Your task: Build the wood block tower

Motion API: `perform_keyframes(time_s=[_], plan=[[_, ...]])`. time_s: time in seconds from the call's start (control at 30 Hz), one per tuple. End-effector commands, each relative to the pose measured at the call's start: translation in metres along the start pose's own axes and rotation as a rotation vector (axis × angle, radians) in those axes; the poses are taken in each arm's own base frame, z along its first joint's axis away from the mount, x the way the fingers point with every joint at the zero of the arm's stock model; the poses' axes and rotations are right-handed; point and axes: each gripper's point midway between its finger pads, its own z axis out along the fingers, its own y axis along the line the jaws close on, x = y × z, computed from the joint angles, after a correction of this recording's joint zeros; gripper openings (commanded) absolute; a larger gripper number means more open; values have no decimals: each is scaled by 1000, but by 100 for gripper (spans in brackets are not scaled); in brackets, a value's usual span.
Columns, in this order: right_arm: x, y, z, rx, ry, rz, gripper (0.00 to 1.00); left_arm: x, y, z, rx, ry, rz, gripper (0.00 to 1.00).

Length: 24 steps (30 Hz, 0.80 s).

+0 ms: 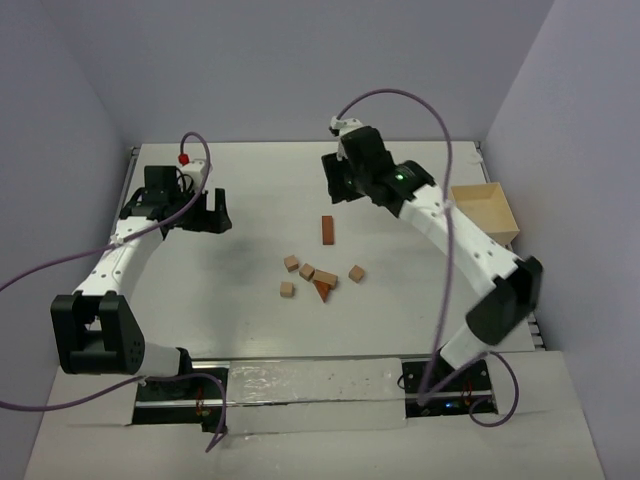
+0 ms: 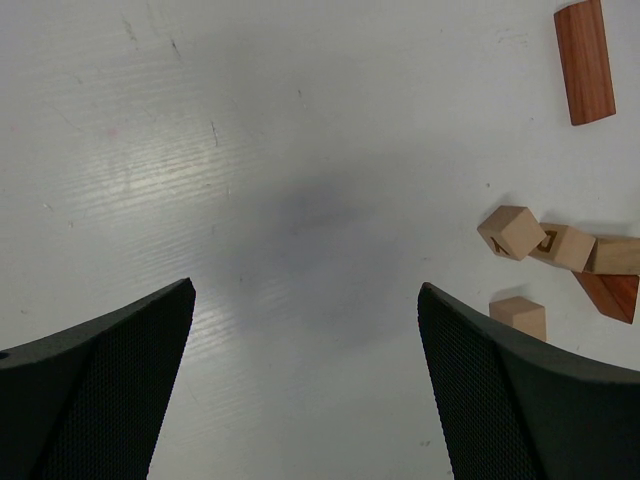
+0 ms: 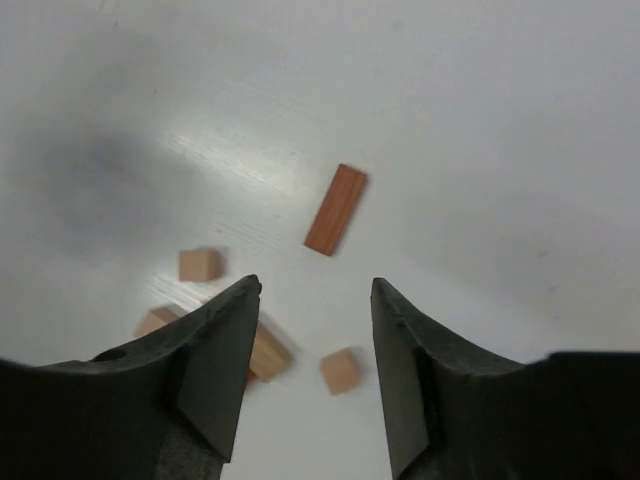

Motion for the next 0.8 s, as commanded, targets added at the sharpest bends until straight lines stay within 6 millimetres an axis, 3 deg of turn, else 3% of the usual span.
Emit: perform_keyframes(time_s=[0.0, 0.07, 0.17, 0.43, 0.6, 0.77], plan=[[44, -20, 10, 2, 23, -342, 46, -29, -9, -17, 28, -94, 13, 99], [64, -28, 10, 16, 69, -383, 44, -27, -9, -16, 32, -97, 9, 99], [89, -22, 12, -66, 139, -450, 43, -24, -10, -15, 36, -95, 7, 99], [164, 34, 13, -459, 396, -695, 31, -20, -6, -18, 11, -102, 32, 99], [188, 59, 21, -436, 458, -827, 34, -15, -4, -19, 0, -101, 35, 99], [220, 70, 28, -410, 525, -881, 43, -14, -3, -19, -9, -102, 41, 99]])
